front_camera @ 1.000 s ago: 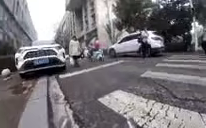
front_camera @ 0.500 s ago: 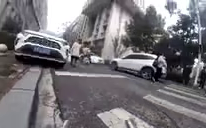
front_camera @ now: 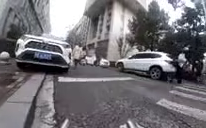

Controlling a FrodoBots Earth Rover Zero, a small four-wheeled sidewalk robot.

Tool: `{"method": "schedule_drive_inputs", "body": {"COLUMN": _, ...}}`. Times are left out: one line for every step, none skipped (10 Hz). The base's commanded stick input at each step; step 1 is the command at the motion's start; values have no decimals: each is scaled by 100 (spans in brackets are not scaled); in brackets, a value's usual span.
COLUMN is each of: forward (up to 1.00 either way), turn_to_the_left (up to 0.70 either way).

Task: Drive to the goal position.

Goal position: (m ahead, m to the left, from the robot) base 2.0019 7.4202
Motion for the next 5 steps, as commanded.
{"method": "schedule_drive_inputs", "body": {"forward": 70, "turn_to_the_left": 0}}
{"method": "schedule_drive_inputs", "body": {"forward": 70, "turn_to_the_left": 0}}
{"method": "schedule_drive_inputs", "body": {"forward": 70, "turn_to_the_left": 0}}
{"method": "schedule_drive_inputs", "body": {"forward": 70, "turn_to_the_left": 0}}
{"method": "schedule_drive_inputs", "body": {"forward": 70, "turn_to_the_left": 0}}
